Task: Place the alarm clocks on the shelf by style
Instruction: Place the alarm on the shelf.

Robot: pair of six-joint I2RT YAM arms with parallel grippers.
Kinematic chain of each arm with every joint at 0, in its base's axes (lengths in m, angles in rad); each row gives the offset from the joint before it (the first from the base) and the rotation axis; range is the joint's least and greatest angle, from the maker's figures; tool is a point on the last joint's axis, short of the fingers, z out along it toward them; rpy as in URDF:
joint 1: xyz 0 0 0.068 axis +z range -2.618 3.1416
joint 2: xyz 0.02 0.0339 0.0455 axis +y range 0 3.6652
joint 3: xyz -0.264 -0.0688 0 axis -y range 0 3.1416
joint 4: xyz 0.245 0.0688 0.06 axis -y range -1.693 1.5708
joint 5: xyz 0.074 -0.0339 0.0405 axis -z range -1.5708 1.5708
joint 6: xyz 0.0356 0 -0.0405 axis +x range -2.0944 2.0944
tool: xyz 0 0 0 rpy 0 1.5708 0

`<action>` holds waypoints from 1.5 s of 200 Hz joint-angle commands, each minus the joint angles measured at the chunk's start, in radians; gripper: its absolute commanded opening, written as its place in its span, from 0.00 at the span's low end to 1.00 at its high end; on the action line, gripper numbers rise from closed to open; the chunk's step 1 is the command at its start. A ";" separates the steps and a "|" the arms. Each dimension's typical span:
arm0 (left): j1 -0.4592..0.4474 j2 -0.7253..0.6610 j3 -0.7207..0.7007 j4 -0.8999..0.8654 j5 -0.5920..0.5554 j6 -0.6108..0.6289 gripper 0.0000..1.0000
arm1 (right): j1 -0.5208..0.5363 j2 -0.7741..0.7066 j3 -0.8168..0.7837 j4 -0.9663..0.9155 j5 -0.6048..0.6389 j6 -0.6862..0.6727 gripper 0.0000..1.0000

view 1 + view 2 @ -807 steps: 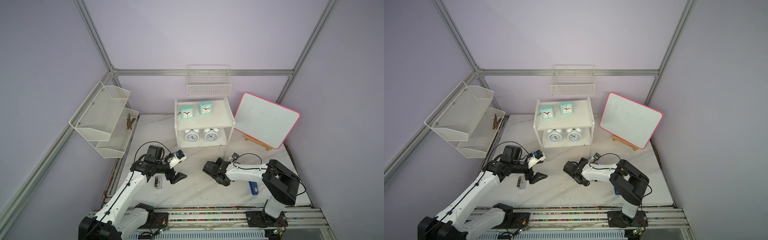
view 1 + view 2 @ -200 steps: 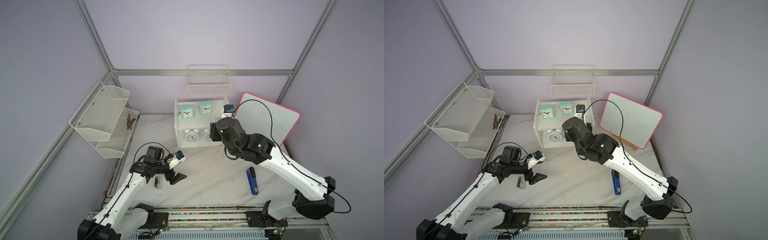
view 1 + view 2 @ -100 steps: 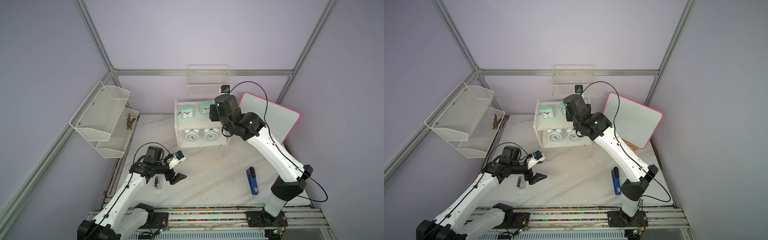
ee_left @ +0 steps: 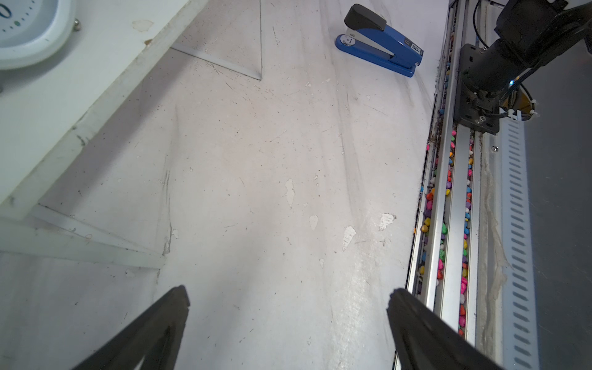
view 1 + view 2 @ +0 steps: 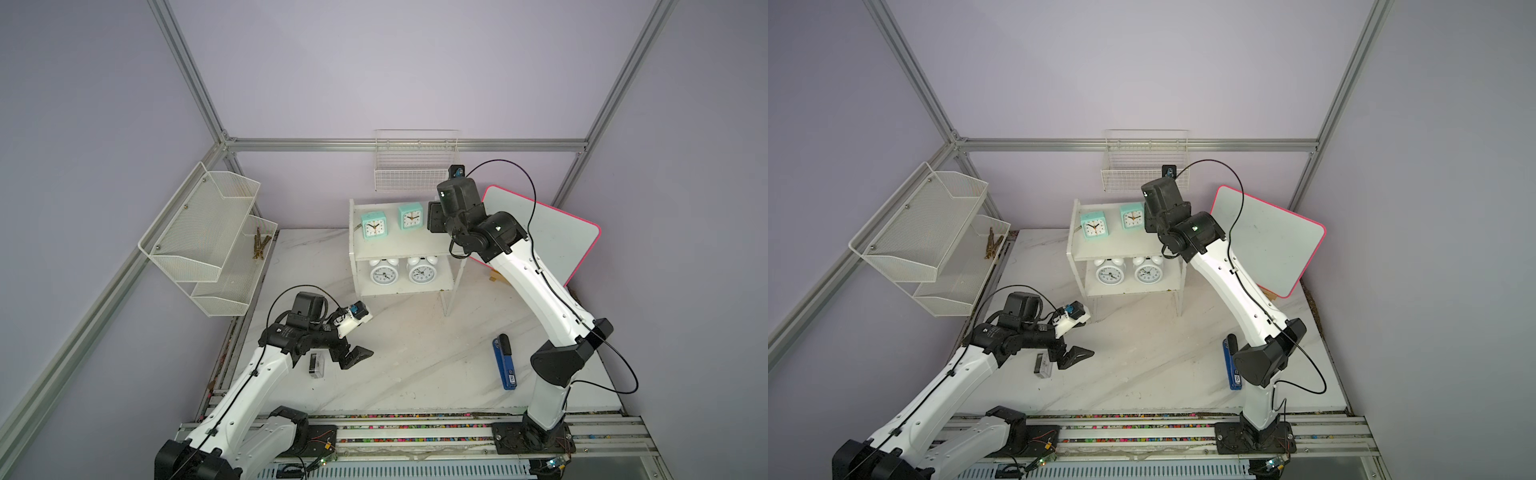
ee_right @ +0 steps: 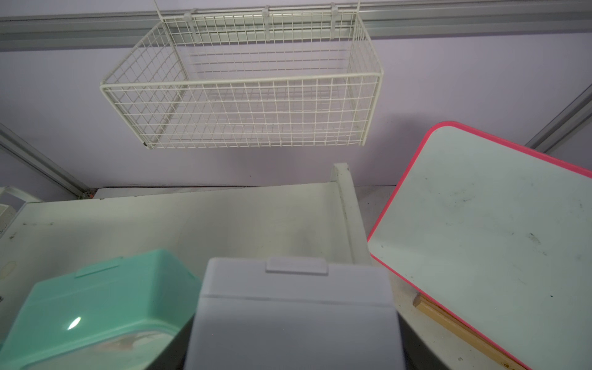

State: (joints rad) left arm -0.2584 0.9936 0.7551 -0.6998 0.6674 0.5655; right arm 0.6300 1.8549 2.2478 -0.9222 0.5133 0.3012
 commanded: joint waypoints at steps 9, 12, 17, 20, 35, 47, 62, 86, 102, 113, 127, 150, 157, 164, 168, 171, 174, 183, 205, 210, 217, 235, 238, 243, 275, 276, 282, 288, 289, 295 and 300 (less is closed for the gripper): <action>-0.005 -0.010 -0.004 0.003 0.008 0.007 1.00 | -0.010 0.022 0.025 0.017 -0.032 -0.013 0.36; -0.005 -0.009 -0.004 0.002 0.008 0.007 1.00 | -0.012 0.024 0.023 0.018 -0.033 -0.013 0.36; -0.005 -0.010 -0.005 0.002 0.008 0.007 1.00 | -0.014 0.027 0.024 0.018 -0.033 -0.012 0.36; -0.005 -0.010 -0.005 0.003 0.007 0.007 1.00 | -0.014 0.028 0.024 0.018 -0.033 -0.012 0.36; -0.006 -0.012 -0.006 0.002 0.008 0.008 1.00 | -0.019 0.035 0.021 0.019 -0.028 -0.010 0.35; -0.005 -0.012 -0.006 0.003 0.005 0.007 1.00 | -0.022 0.036 0.020 0.018 -0.026 -0.009 0.36; -0.005 -0.012 -0.009 0.003 0.006 0.008 1.00 | -0.027 0.039 0.019 0.018 -0.027 -0.008 0.36; -0.005 -0.015 -0.009 0.002 0.003 0.008 1.00 | -0.028 0.040 0.017 0.017 -0.029 -0.007 0.38; -0.004 -0.016 -0.008 0.001 0.004 0.009 1.00 | -0.028 0.038 0.015 0.019 -0.029 -0.006 0.42; -0.005 -0.016 -0.009 0.000 0.004 0.008 1.00 | -0.027 0.036 0.013 0.018 -0.032 -0.004 0.45; -0.005 -0.016 -0.009 0.002 0.003 0.009 1.00 | -0.027 0.032 0.010 0.018 -0.036 -0.003 0.50; -0.005 -0.017 -0.008 0.000 0.003 0.010 1.00 | -0.028 0.017 0.005 0.020 -0.039 0.003 0.56; -0.005 -0.016 -0.007 -0.001 0.003 0.009 1.00 | -0.027 0.011 0.004 0.019 -0.040 0.005 0.58; -0.005 -0.016 -0.006 0.000 0.001 0.011 1.00 | -0.027 0.002 0.000 0.018 -0.039 0.007 0.60; -0.005 -0.016 -0.006 -0.001 0.001 0.011 1.00 | -0.027 -0.004 -0.002 0.018 -0.041 0.007 0.62; -0.005 -0.016 -0.006 -0.002 0.001 0.012 1.00 | -0.028 -0.008 -0.004 0.018 -0.042 0.007 0.62; -0.005 -0.015 -0.005 -0.003 0.001 0.012 1.00 | -0.027 -0.012 -0.005 0.018 -0.043 0.007 0.63; -0.005 -0.014 -0.002 -0.003 0.002 0.014 1.00 | -0.027 -0.025 -0.012 0.018 -0.044 0.007 0.64; -0.005 -0.009 0.007 -0.016 0.002 0.028 1.00 | -0.026 -0.064 -0.039 0.016 -0.046 0.008 0.74; -0.005 -0.007 0.011 -0.018 0.002 0.028 1.00 | -0.027 -0.074 -0.049 0.016 -0.048 0.008 0.75; -0.005 -0.006 0.013 -0.021 0.001 0.032 1.00 | -0.026 -0.088 -0.060 0.016 -0.050 0.007 0.77; -0.005 -0.004 0.020 -0.025 0.001 0.033 1.00 | -0.027 -0.124 -0.096 0.021 -0.057 0.001 0.82; -0.005 -0.005 0.022 -0.026 0.001 0.032 1.00 | -0.026 -0.129 -0.102 0.024 -0.059 0.000 0.82; -0.005 -0.007 0.024 -0.028 0.001 0.030 1.00 | -0.026 -0.138 -0.109 0.025 -0.061 -0.002 0.83; -0.005 -0.032 0.055 -0.084 -0.038 0.063 1.00 | -0.022 -0.198 -0.154 0.024 -0.097 0.001 0.84; -0.005 -0.033 0.057 -0.087 -0.041 0.065 1.00 | -0.022 -0.200 -0.156 0.024 -0.099 0.001 0.84; -0.005 -0.037 0.063 -0.105 -0.058 0.078 1.00 | -0.018 -0.218 -0.173 0.024 -0.108 0.003 0.84; -0.005 -0.039 0.069 -0.120 -0.079 0.092 1.00 | -0.012 -0.238 -0.194 0.027 -0.120 0.000 0.84; -0.005 -0.039 0.069 -0.124 -0.083 0.095 1.00 | -0.011 -0.241 -0.198 0.028 -0.123 -0.001 0.84; -0.005 -0.041 0.075 -0.144 -0.107 0.110 1.00 | -0.004 -0.263 -0.224 0.035 -0.137 -0.008 0.83; -0.005 -0.040 0.081 -0.161 -0.130 0.123 1.00 | 0.003 -0.285 -0.248 0.043 -0.147 -0.012 0.83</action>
State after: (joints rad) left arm -0.2584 0.9791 0.7769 -0.7830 0.6151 0.6140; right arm 0.6128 1.6466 2.0716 -0.9066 0.4240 0.3042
